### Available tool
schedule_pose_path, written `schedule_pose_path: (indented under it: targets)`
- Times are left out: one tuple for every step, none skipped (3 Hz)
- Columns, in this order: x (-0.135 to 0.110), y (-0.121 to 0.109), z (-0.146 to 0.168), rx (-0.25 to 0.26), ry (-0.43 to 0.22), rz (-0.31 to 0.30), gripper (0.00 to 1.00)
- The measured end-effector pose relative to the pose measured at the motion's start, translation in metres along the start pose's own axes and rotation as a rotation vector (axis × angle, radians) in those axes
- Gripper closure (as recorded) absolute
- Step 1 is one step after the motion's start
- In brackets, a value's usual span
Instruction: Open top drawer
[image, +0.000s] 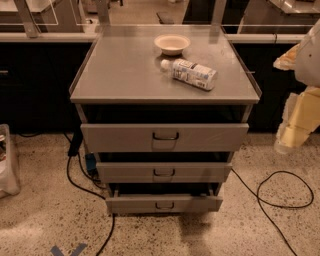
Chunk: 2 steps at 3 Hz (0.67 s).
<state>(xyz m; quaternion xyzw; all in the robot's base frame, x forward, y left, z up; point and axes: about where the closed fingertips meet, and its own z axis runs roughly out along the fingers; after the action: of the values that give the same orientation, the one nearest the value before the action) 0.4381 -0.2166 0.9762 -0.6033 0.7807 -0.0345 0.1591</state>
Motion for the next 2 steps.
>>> schedule_pose_path:
  targets:
    - [0.0,-0.001,0.001,0.006,-0.005,0.002,0.0]
    - [0.003,-0.005,0.022,-0.002,-0.02,0.009,0.0]
